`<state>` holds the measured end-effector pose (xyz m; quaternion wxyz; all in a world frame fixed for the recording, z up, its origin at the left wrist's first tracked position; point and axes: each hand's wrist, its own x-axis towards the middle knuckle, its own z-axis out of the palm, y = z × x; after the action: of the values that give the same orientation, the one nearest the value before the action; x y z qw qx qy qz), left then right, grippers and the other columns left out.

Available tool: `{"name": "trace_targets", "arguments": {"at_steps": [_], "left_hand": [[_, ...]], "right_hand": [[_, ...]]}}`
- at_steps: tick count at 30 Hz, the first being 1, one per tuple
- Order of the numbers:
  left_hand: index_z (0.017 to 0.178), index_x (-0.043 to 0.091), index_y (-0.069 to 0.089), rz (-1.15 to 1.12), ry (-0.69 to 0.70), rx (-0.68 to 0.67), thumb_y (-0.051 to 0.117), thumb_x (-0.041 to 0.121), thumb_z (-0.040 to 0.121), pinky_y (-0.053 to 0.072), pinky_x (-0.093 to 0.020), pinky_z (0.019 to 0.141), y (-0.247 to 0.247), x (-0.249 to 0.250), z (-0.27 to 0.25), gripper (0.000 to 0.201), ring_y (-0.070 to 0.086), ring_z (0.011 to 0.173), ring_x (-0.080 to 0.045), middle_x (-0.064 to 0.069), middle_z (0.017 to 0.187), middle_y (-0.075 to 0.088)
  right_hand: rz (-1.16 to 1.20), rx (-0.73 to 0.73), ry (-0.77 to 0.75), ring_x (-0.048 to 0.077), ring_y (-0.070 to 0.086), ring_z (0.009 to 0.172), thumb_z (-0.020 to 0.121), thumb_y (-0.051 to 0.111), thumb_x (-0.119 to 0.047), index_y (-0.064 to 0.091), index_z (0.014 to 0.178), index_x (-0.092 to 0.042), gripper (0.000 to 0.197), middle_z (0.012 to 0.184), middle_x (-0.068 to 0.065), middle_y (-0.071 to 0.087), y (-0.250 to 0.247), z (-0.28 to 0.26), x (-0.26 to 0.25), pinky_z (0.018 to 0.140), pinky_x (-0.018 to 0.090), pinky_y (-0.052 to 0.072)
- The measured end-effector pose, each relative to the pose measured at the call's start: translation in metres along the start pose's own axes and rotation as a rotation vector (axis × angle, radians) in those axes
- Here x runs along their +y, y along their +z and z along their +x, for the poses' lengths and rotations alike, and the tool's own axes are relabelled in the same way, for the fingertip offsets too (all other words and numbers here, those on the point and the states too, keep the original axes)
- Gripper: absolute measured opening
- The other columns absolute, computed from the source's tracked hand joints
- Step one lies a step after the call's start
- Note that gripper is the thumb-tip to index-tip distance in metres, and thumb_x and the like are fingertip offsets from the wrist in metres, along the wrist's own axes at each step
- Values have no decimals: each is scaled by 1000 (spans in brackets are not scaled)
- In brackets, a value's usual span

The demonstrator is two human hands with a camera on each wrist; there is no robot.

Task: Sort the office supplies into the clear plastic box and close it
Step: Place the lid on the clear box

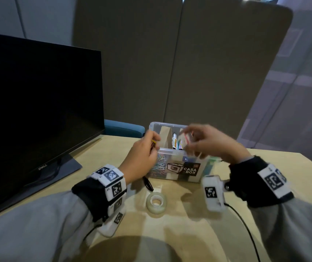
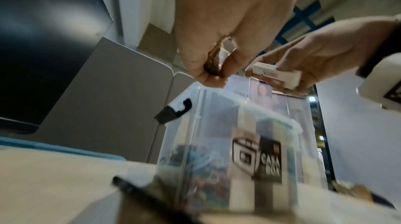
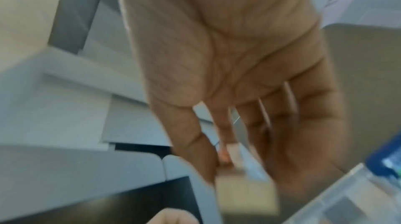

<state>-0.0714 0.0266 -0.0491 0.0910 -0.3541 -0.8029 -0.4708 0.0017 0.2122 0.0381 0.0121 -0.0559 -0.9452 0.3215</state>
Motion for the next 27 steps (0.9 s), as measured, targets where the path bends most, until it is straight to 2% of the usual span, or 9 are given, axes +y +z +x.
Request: {"name": "trace_targets", "arguments": {"at_steps": [2,4,8,11,15,18,21,23,27], "left_hand": [[111,22,44,-75,-2,71,53,8,97,51,-16,71,0,2,14,21,62,83,-4,4,96,62],[114,22,44,-140,2,94,56,10,96,55,-20,74,1,5,27,24,65,83,-4,5,96,63],[117,19,47,-248,-35,95,57,16,97,58,-25,74,5,9,48,23,69,84,-8,-2,100,65],[116,18,49,-260,-80,85,54,20,99,57,-26,76,13,7,61,18,68,84,-7,-2,100,68],[122,16,46,-314,-187,3,42,15,103,53,-27,77,25,-1,74,19,66,90,-12,-7,109,64],[131,15,40,-348,-240,-80,34,12,104,48,-24,76,26,-5,76,27,63,97,-12,-7,113,62],[132,19,39,-380,-255,-144,35,14,105,48,-22,83,21,-5,77,27,60,107,-9,-1,116,64],[131,18,41,-415,-251,-166,38,14,105,48,-20,84,18,-5,77,27,59,107,-6,3,116,65],[131,16,47,-476,-224,-162,49,11,100,54,-28,89,16,-8,75,31,66,104,-10,2,112,70]], "right_hand": [[122,203,-44,7,65,67,85,71,-17,58,120,-27,38,87,2,68,-10,10,2,53,17,49],[69,280,-47,3,63,68,86,71,-20,57,121,-26,38,88,-2,66,-5,25,7,54,15,47],[-238,263,-14,11,65,78,86,68,-30,60,118,-24,33,92,-2,67,20,56,20,71,31,58],[-348,206,9,15,66,77,86,65,-29,67,106,-17,23,84,2,69,31,68,22,68,30,55],[-455,127,6,18,66,82,95,55,-31,72,99,-14,24,89,6,71,44,80,26,78,37,57],[-502,61,-12,15,67,83,98,51,-23,72,105,-17,22,97,5,72,43,84,31,81,32,56],[-487,39,-56,9,60,83,94,58,-15,66,122,-20,29,108,3,70,35,80,32,75,22,48],[-468,48,-86,8,57,84,93,61,-16,65,123,-20,31,109,2,69,33,79,33,74,19,43],[-460,46,-114,9,59,85,92,62,-18,67,117,-16,25,106,3,70,35,80,37,75,18,45]]}}
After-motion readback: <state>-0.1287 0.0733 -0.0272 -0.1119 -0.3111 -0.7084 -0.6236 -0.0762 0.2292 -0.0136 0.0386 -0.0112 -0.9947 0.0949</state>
